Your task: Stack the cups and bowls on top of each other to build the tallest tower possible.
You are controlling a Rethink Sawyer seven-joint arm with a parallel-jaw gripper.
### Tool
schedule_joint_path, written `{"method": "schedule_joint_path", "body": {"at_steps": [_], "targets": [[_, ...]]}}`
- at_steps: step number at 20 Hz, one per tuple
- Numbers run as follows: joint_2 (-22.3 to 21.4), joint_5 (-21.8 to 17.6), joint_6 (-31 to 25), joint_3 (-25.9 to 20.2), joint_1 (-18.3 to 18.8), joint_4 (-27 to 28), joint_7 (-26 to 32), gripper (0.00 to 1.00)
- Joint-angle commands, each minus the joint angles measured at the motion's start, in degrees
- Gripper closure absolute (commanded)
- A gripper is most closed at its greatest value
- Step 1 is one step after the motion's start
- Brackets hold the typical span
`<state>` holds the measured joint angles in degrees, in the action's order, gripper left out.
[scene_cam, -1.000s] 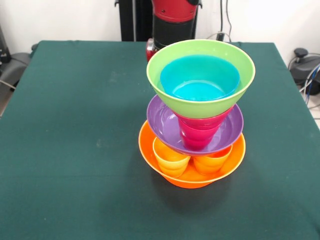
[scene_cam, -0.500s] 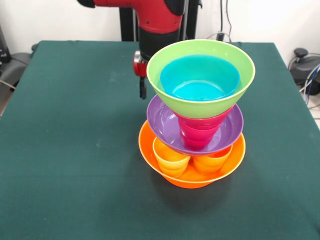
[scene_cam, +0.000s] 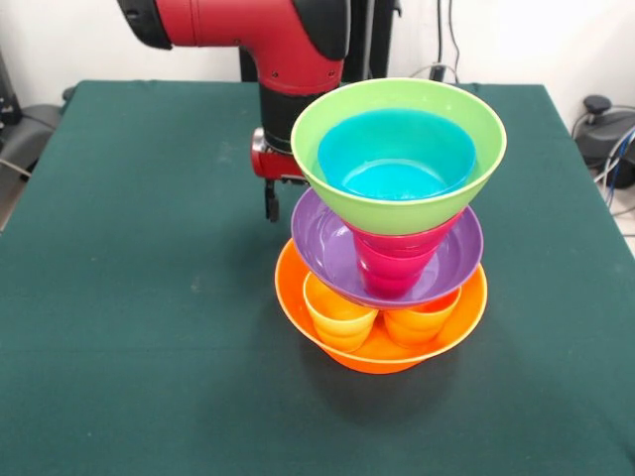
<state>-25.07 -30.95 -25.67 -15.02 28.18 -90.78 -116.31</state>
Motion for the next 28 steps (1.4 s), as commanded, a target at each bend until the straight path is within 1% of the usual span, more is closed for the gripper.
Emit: {"method": "schedule_joint_path", "body": {"at_steps": [1,6,8,13,17,20,24,28], "targets": [[3.1,-6.2,-2.6,-6.3,1.7,5.5,14.7,0.0],[2.5,-7.3,-3.1,-6.7,2.5,5.7,14.9,0.0],[2.9,-7.8,-3.0,-7.2,3.3,5.8,15.3,0.0],[3.9,-9.2,-2.1,-7.2,3.2,6.1,13.6,0.0],[3.8,-10.6,-0.7,-5.4,1.5,6.3,10.1,0.0],[5.3,-11.0,0.0,-5.6,0.8,7.1,8.8,0.0],[6.2,-10.9,0.1,-4.8,-1.2,8.4,6.4,0.0],[7.8,-10.5,0.3,-4.5,-2.4,9.8,5.3,0.0]]}}
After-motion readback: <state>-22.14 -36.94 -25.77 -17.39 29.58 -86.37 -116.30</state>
